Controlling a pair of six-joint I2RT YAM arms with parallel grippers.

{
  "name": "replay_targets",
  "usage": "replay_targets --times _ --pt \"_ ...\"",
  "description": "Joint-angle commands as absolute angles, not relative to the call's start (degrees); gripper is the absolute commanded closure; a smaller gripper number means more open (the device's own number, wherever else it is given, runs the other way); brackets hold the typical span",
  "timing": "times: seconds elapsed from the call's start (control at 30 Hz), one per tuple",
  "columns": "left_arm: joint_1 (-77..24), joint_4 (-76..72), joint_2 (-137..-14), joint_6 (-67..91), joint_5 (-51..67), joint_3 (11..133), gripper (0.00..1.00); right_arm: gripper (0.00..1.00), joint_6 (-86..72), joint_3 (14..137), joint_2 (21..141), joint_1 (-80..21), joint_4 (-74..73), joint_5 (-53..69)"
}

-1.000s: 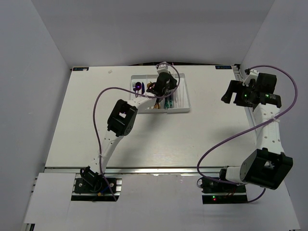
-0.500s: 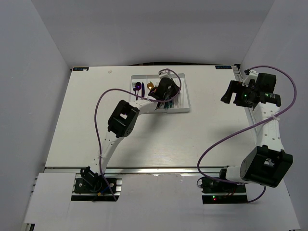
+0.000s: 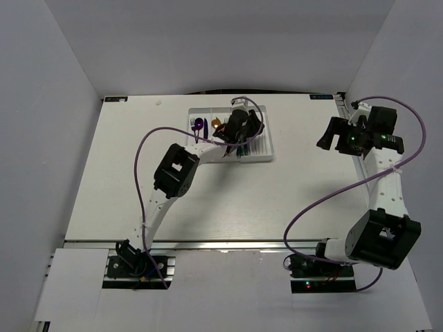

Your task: Sort the eating utensils into containers

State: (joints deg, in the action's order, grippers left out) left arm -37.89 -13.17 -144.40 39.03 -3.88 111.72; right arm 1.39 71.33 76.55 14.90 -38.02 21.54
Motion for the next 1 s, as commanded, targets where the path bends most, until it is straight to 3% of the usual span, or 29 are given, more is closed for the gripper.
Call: replay_targets --times 0.0,0.2,0.3,0.4,0.67,0.97 --pt "-37.97 -13.18 -135.10 29.93 -5.53 113.73 0.44 0.11 0.62 71.45 76.11 15.12 -37.09 23.81" --pt "-35.78 -10.91 -123.42 18.38 -5.80 106.89 0.36 0.11 -1.40 74.18 77.87 14.94 -35.42 26.19" --pt "-31.92 -1.90 -114.37 15.91 -2.57 103.46 0.23 0.11 -1.85 74.53 78.05 13.10 -32.97 24.71" --pt "-24.54 12.59 -107.07 15.30 3.04 101.69 0.02 0.11 -1.23 73.39 77.96 9.50 -29.36 21.46" --pt "0.24 36.99 -94.33 1.61 12.93 90.55 0.02 0.11 4.21 70.93 81.55 0.62 -19.61 10.21" --pt "8.96 33.40 -79.64 -2.73 11.34 66.02 0.02 0.11 11.16 70.14 87.45 -1.67 -16.96 8.35"
